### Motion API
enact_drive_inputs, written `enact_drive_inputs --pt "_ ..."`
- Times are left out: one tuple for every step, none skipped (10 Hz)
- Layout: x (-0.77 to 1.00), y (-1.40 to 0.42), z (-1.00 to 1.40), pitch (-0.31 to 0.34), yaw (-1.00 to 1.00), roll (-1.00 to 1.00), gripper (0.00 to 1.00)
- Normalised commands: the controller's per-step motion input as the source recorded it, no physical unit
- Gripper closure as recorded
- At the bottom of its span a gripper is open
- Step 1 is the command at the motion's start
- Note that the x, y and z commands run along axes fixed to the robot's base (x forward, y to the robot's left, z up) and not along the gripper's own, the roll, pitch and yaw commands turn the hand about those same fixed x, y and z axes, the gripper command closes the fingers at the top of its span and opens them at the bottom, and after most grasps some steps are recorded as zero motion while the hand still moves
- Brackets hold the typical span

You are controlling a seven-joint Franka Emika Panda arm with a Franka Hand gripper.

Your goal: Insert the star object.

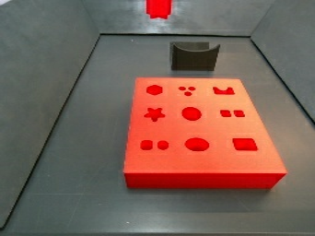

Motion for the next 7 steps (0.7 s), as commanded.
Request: enact_drive_inputs --pt "0.09 -0.02 -0.28 -0.046 -0.16 0.00 1.00" --pt "0.08 -0.20 -0.49 -0.106 -0.74 -0.01 1.00" --pt "0.00 -0.20 -0.55 -0.157 -0.94 0.00 1.00" --pt "0.00 -0.19 -0.49 -0.136 -0.97 0.00 1.00" --pt "-0.01 -0.11 -0.46 -0.173 -0.99 -0.03 1.00" --pt "-0.06 -0.04 -0.41 -0.231 -0.98 -0.12 1.00" --pt "0.00 -0.15 -0.29 -0.306 -0.68 -0.25 1.00"
